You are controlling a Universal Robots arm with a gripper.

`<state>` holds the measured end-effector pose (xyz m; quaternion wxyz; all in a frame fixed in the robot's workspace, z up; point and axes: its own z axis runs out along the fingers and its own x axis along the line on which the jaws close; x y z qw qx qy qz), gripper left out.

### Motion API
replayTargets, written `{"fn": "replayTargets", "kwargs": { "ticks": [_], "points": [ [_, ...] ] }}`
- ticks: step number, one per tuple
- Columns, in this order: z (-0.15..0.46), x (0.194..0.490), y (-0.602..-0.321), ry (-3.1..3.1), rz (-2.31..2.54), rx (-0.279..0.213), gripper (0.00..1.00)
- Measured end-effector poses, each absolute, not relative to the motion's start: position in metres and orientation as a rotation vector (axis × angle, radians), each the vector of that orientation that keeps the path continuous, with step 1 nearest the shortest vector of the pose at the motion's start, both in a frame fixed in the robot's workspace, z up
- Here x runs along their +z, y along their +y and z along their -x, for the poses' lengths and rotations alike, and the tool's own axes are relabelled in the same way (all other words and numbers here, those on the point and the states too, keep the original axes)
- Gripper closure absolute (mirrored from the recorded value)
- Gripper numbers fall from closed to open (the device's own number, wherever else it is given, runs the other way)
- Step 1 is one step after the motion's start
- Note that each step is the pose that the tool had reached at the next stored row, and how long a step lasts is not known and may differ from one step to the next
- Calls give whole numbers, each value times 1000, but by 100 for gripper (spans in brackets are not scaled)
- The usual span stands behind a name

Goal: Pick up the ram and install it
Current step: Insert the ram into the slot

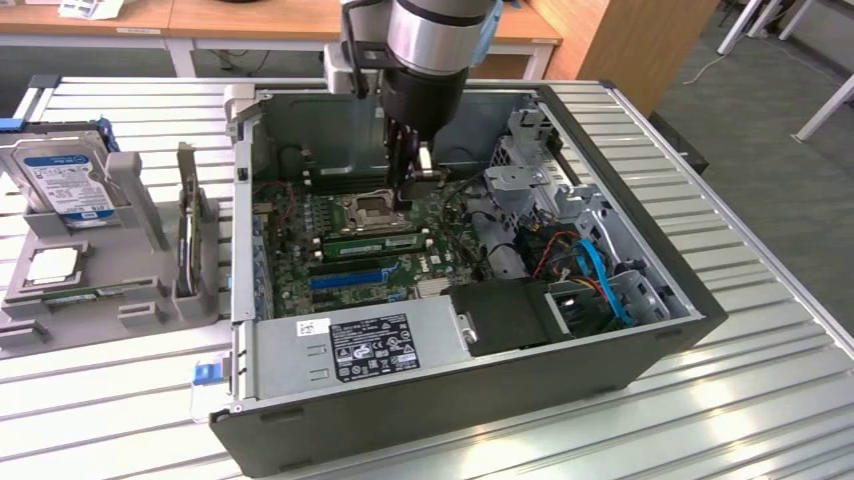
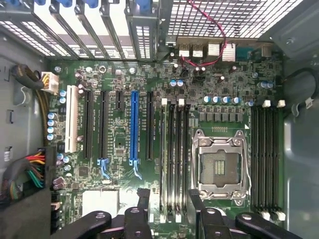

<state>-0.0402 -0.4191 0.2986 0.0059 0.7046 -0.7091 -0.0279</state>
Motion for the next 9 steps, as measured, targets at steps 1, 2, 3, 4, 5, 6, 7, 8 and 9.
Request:
{"fn": "replayTargets", "kwargs": {
  "ticks": [1, 2, 3, 4, 5, 6, 7, 8, 9],
  "points": [
    [40, 300, -419, -2219, -2205, -87, 57],
    [40, 302, -419, -2219, -2205, -87, 57],
    [40, 304, -419, -2219, -2205, -87, 57],
    [40, 305, -419, -2219, -2205, -87, 57],
    [40, 307, -419, -2219, -2205, -87, 57],
    [40, 309, -419, -2219, -2205, -87, 57],
    [40, 310, -419, -2219, -2205, -87, 57],
    [40, 311, -419, -2219, -2205, -87, 57],
    [40, 313, -419, -2219, -2205, -87, 57]
  ]
}}
